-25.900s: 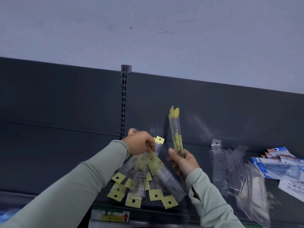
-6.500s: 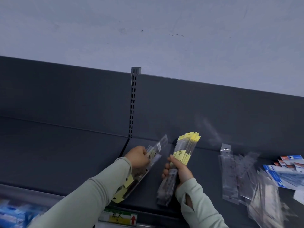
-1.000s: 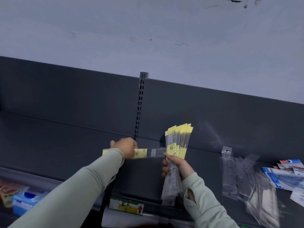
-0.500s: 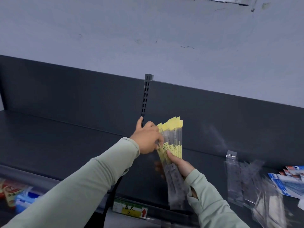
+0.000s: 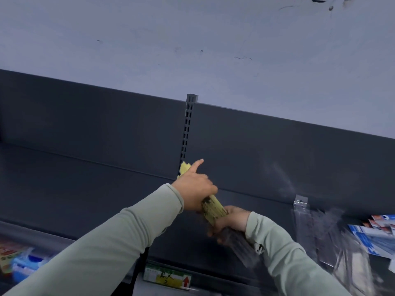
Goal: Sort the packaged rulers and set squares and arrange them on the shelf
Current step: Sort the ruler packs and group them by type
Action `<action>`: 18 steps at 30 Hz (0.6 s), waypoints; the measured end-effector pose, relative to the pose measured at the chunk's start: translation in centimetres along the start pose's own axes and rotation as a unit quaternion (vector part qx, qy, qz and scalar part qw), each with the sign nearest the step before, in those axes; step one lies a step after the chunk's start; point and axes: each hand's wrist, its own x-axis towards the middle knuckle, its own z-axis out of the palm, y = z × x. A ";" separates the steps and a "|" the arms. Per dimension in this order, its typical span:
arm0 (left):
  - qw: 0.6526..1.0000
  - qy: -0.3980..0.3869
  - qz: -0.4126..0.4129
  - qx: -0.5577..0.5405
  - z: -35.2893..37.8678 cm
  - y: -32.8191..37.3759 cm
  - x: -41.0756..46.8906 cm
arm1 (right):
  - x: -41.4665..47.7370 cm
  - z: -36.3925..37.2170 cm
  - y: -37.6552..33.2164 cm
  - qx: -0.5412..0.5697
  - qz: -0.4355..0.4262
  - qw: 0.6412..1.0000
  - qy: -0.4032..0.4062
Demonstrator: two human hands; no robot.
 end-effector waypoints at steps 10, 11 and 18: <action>0.959 -0.132 -0.157 -0.197 4.9 -0.1 -0.7 | 1.2 -4.2 3.2 -0.262 -0.021 0.918 0.298; 0.956 -0.147 -0.160 -0.200 5.5 -0.1 -0.8 | 1.5 -4.1 4.0 -0.239 -0.034 0.921 0.307; 0.953 -0.121 -0.179 -0.211 7.2 -0.7 -1.1 | 1.8 -3.4 5.2 -0.070 -0.106 0.916 0.380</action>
